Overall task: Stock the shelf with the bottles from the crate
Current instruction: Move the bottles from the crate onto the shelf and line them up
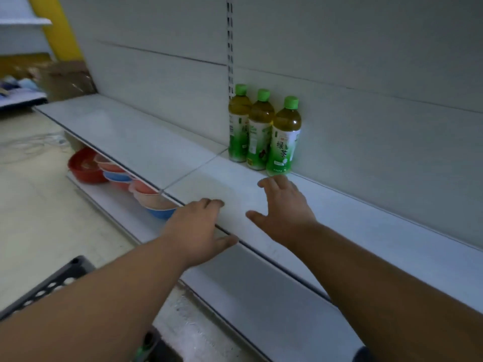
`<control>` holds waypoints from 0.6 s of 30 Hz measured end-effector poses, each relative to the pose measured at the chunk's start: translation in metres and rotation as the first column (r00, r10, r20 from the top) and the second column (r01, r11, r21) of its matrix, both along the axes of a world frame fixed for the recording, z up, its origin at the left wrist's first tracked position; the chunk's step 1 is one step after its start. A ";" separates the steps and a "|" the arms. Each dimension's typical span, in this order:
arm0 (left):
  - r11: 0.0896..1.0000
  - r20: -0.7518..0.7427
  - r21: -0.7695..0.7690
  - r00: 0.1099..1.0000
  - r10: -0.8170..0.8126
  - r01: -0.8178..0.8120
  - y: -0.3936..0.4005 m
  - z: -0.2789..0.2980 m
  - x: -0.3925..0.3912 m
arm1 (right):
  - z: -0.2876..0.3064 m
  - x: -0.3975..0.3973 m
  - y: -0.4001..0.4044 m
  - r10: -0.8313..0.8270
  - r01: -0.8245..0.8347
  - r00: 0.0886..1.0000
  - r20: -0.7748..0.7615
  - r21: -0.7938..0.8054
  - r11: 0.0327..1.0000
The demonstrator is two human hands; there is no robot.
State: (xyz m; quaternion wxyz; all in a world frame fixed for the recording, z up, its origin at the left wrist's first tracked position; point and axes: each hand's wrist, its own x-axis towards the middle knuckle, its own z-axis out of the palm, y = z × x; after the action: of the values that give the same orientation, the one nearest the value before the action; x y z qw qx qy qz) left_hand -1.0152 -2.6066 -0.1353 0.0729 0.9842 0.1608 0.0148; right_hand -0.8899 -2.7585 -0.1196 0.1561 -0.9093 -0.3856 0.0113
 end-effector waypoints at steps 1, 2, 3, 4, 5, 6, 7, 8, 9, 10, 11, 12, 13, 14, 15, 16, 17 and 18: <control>0.999 0.002 0.024 1.000 0.025 -0.025 0.003 0.008 -0.024 | 0.008 -0.017 0.006 0.060 -0.060 0.998 0.005 -0.015 0.998; 0.998 0.010 0.038 0.998 0.058 -0.059 0.004 0.016 -0.050 | 0.016 -0.036 0.013 0.124 -0.124 0.992 0.013 -0.032 0.992; 0.994 0.017 0.048 0.995 0.099 -0.100 0.005 0.022 -0.077 | 0.022 -0.056 0.021 0.190 -0.189 0.982 0.018 -0.051 0.981; 0.987 0.018 0.062 0.989 0.148 -0.148 0.005 0.028 -0.105 | 0.030 -0.078 0.030 0.257 -0.255 0.966 0.020 -0.072 0.964; 0.976 0.011 0.076 0.979 0.202 -0.203 0.004 0.034 -0.132 | 0.036 -0.101 0.037 0.325 -0.322 0.946 0.022 -0.092 0.942; 0.961 0.006 0.085 0.965 0.263 -0.262 0.003 0.038 -0.160 | 0.043 -0.124 0.045 0.391 -0.387 0.920 0.024 -0.109 0.916; 0.943 0.002 0.086 0.947 0.322 -0.321 0.002 0.042 -0.186 | 0.048 -0.146 0.052 0.450 -0.444 0.892 0.025 -0.122 0.887; 0.923 0.000 0.083 0.927 0.376 -0.375 -0.001 0.045 -0.211 | 0.053 -0.166 0.058 0.504 -0.497 0.863 0.023 -0.130 0.858; 0.901 -0.001 0.080 0.903 0.429 -0.427 -0.002 0.046 -0.237 | 0.056 -0.187 0.065 0.554 -0.547 0.833 0.016 -0.132 0.827; 0.876 0.000 0.077 0.878 0.478 -0.476 -0.004 0.046 -0.262 | 0.057 -0.207 0.072 0.596 -0.590 0.803 0.003 -0.136 0.796; 0.848 -0.002 0.076 0.851 0.526 -0.524 -0.006 0.045 -0.285 | 0.056 -0.226 0.079 0.631 -0.626 0.776 -0.009 -0.137 0.768; 0.820 -0.006 0.081 0.823 0.569 -0.566 -0.007 0.042 -0.306 | 0.053 -0.243 0.086 0.661 -0.657 0.750 -0.018 -0.137 0.742; 0.791 -0.011 0.086 0.794 0.608 -0.606 -0.008 0.038 -0.326 | 0.047 -0.259 0.093 0.687 -0.684 0.726 -0.027 -0.137 0.717; 0.764 -0.015 0.085 0.765 0.643 -0.640 -0.009 0.033 -0.344 | 0.041 -0.274 0.099 0.709 -0.707 0.704 -0.036 -0.136 0.694; 0.738 -0.021 0.079 0.739 0.674 -0.670 -0.009 0.025 -0.359 | 0.032 -0.287 0.107 0.728 -0.726 0.684 -0.048 -0.136 0.674; 0.712 -0.027 0.072 0.713 0.701 -0.698 -0.007 0.017 -0.371 | 0.023 -0.297 0.114 0.742 -0.741 0.668 -0.059 -0.135 0.657; 0.688 -0.034 0.062 0.688 0.725 -0.723 -0.005 0.007 -0.381 | 0.013 -0.306 0.123 0.750 -0.751 0.658 -0.075 -0.139 0.645; 0.667 -0.042 0.048 0.665 0.745 -0.744 -0.002 -0.005 -0.389 | 0.003 -0.313 0.132 0.751 -0.756 0.653 -0.096 -0.153 0.637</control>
State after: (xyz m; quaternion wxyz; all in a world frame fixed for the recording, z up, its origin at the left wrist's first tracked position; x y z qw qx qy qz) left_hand -1.4038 -2.6083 -0.1404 0.0425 0.8338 0.5502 0.0169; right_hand -1.2030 -2.6266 -0.1171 0.0595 -0.6758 -0.7247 0.1203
